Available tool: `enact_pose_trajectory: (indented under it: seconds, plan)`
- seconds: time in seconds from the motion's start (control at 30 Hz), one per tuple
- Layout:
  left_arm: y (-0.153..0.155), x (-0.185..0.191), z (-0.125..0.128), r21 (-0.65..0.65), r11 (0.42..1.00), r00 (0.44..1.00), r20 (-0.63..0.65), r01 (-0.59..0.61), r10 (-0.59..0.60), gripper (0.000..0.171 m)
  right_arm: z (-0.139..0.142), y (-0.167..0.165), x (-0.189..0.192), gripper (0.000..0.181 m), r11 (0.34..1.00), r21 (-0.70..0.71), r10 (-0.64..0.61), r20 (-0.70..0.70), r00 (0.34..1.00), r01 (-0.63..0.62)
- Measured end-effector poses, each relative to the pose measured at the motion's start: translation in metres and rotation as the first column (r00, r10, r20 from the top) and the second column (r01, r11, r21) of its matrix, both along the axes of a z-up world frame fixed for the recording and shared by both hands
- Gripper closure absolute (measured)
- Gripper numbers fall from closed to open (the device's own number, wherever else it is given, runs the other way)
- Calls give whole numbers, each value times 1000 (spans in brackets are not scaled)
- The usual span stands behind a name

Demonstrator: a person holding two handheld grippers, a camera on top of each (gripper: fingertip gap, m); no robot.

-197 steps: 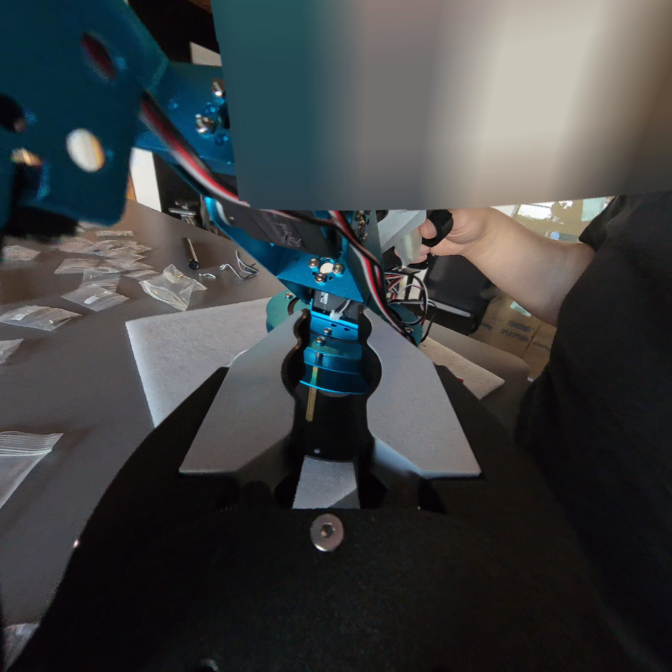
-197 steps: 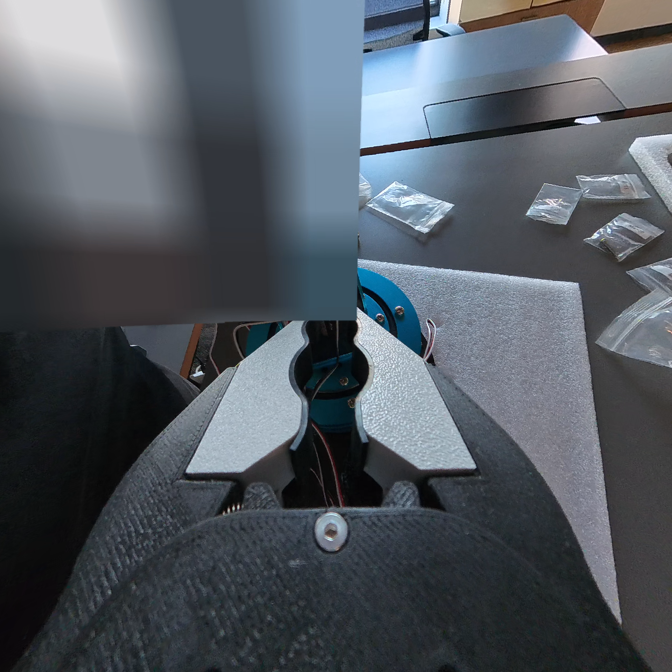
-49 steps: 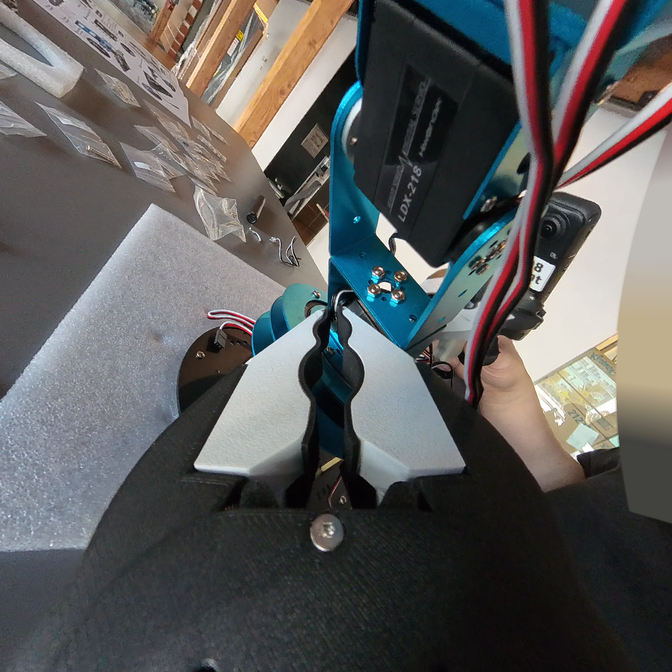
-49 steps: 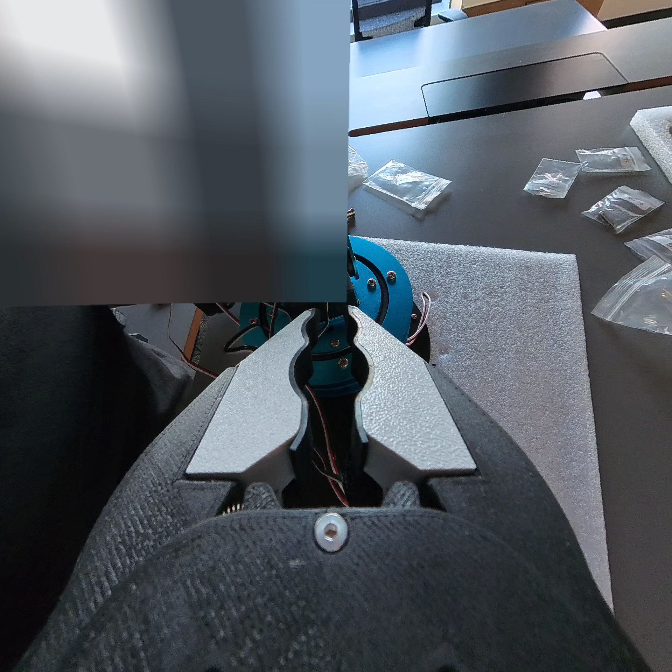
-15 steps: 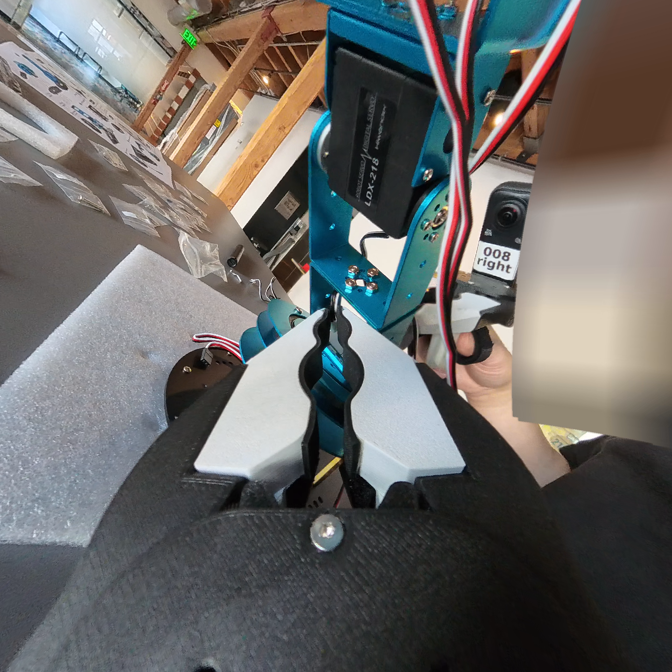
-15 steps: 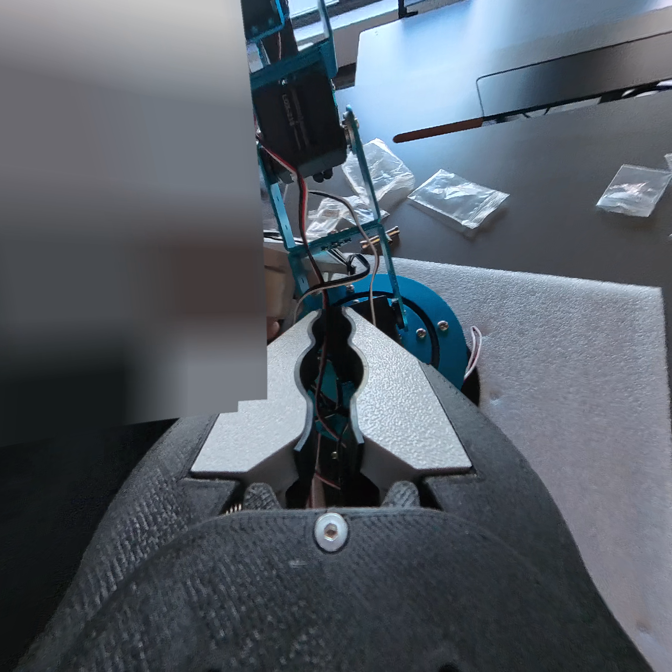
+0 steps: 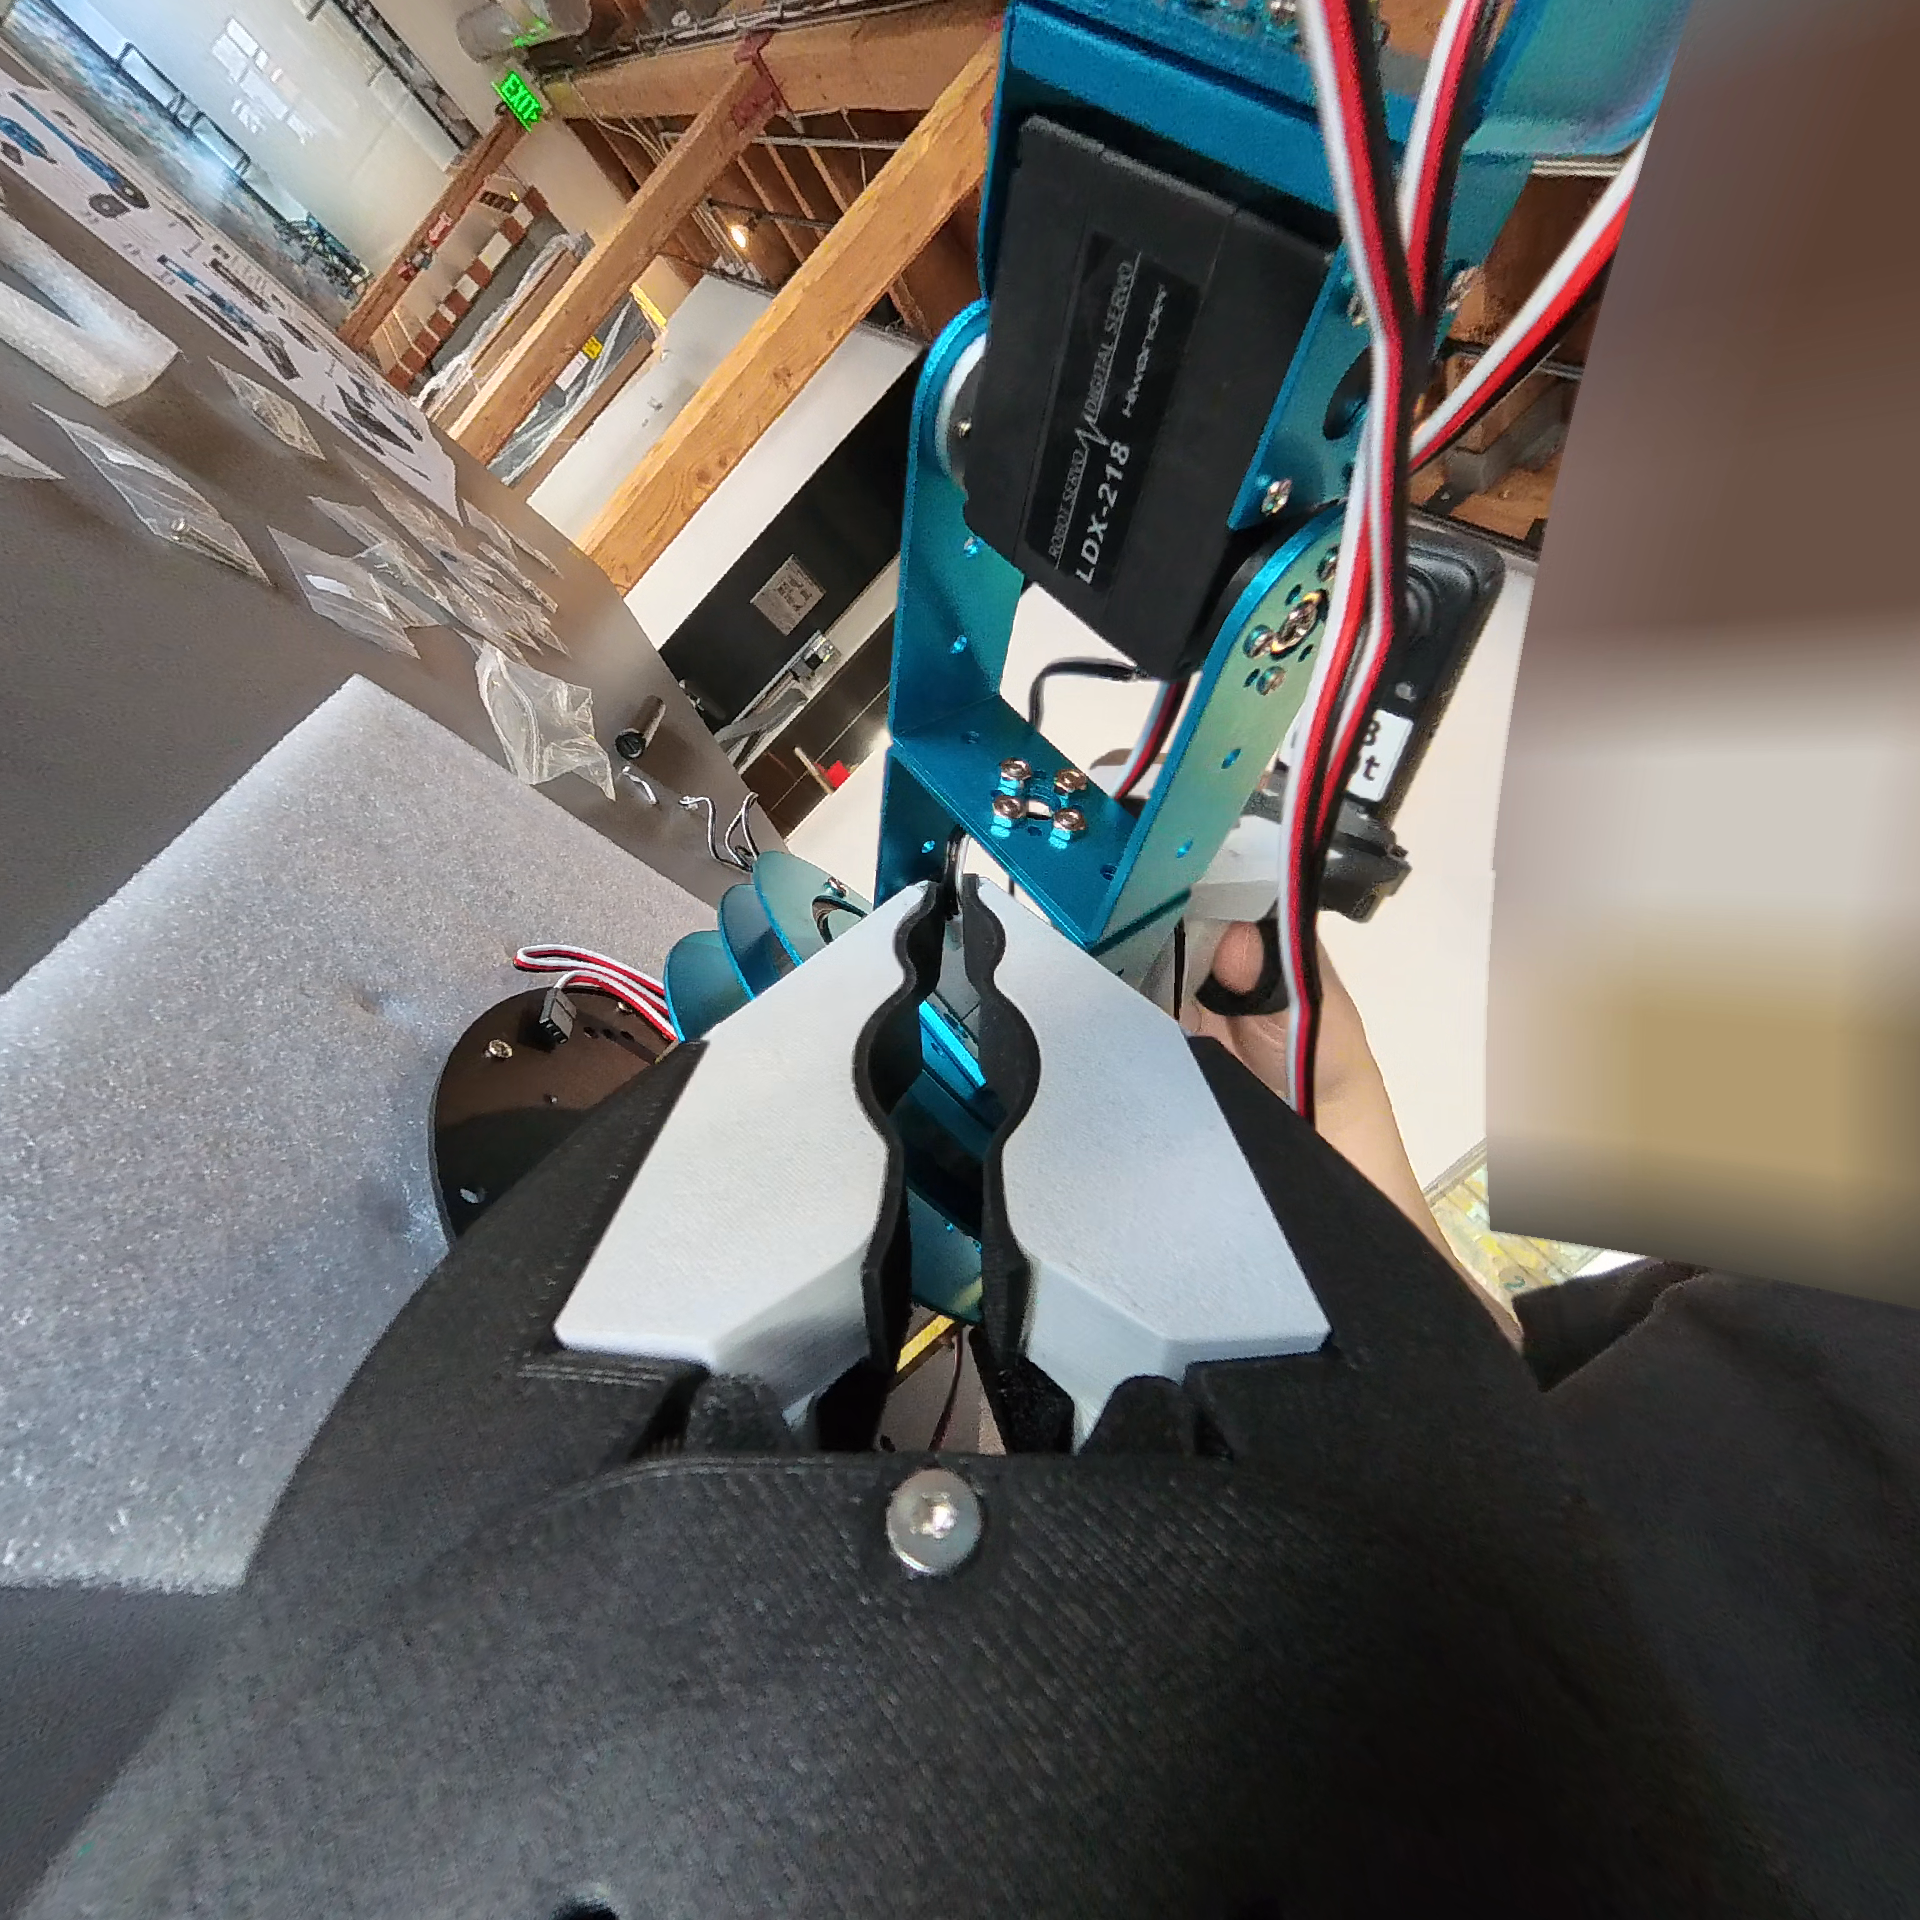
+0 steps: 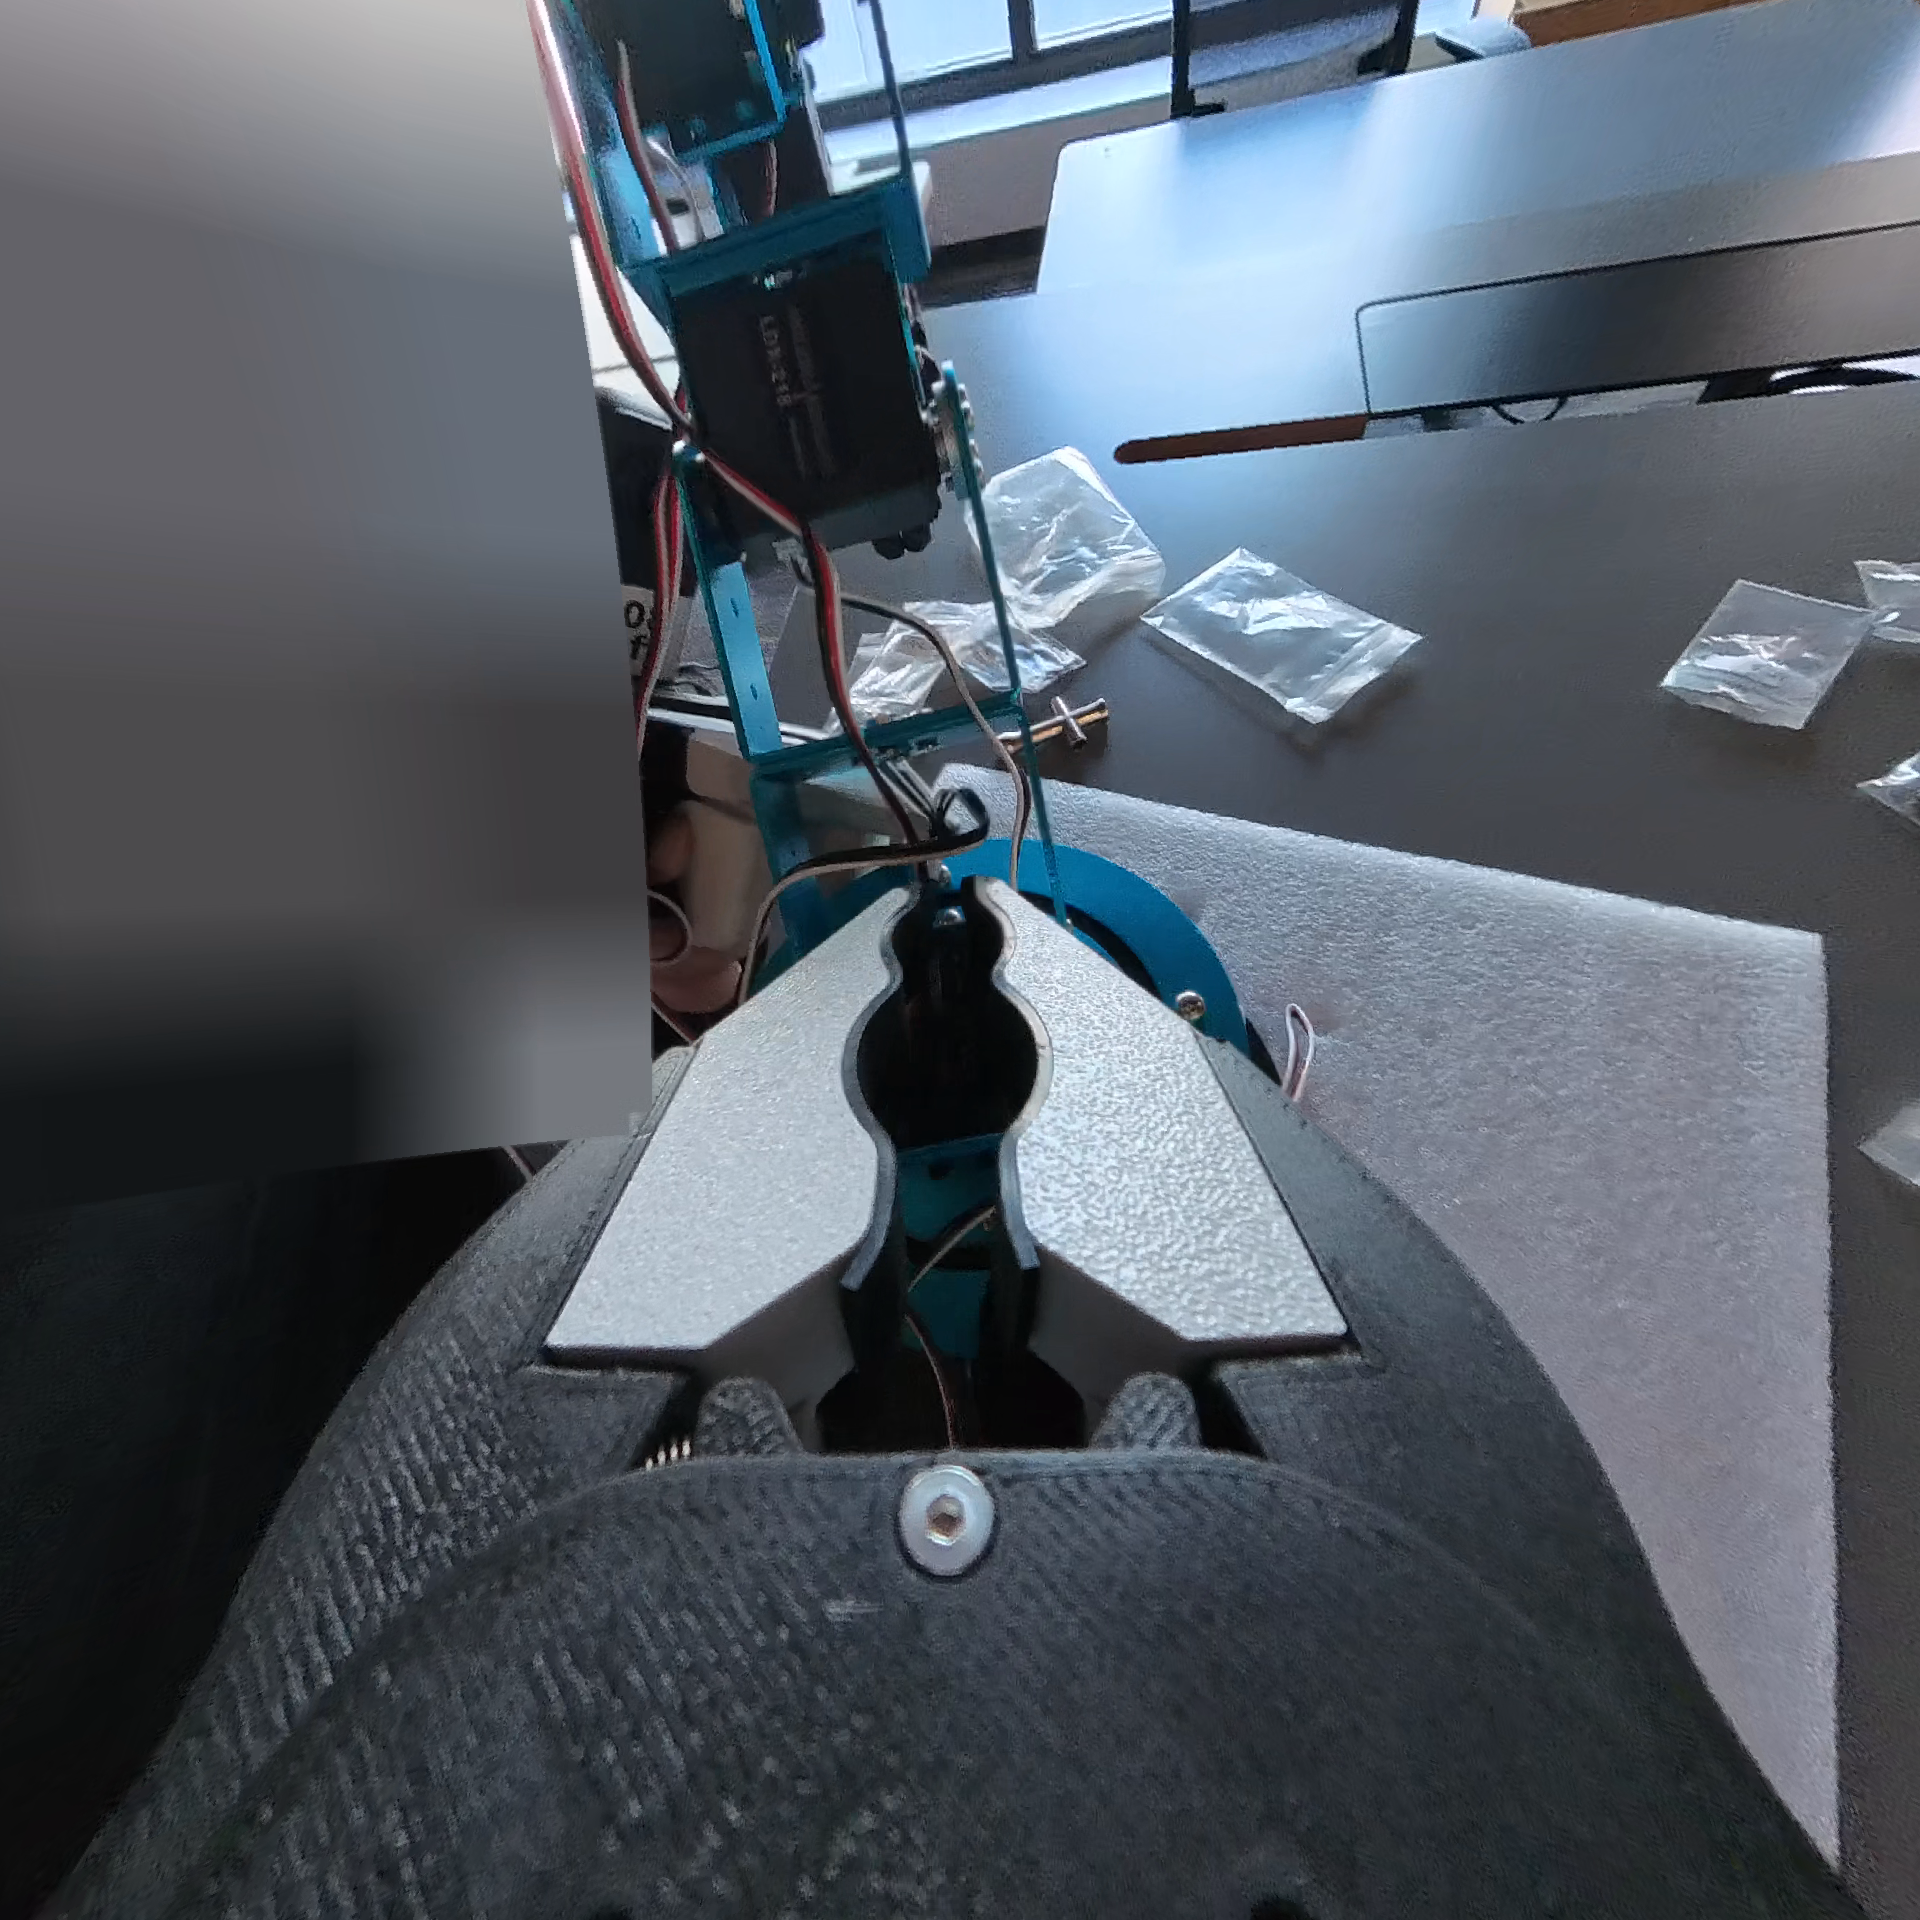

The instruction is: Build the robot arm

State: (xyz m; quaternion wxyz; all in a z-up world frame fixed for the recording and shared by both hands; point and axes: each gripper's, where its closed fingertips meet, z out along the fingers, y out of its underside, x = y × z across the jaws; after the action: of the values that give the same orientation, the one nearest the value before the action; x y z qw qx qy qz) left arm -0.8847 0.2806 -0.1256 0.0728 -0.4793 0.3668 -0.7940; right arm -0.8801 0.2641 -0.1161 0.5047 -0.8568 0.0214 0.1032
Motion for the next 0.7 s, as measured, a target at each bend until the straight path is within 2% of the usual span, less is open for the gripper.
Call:
enact_pose_trajectory:
  seconds: [0.07,0.17,0.27,0.37,0.47,0.53,0.7]
  plan:
    - [0,0,0,-5,1000,1000,3,4,-4,171,-2,2,-4,178,1000,-11,27,-13,1000,-27]
    - [0,1,0,-5,1000,1000,6,5,-5,171,-6,-3,-8,177,993,-68,95,41,995,-92]
    - [-1,1,0,-5,1000,1000,5,5,-5,171,1,-7,-7,177,989,-65,134,44,990,-131]
    - [-1,1,0,-4,1000,1000,7,4,-4,171,9,-1,4,178,997,-9,76,37,996,-76]
    - [0,2,0,-1,1000,1000,8,-1,1,171,12,3,-8,181,993,21,118,11,993,-118]
    - [0,2,0,-2,1000,1000,8,-1,1,171,6,5,-4,181,996,-4,92,67,993,-92]
    - [0,3,0,-6,1000,1000,10,-1,1,171,-2,8,-4,181,996,-47,79,57,995,-76]
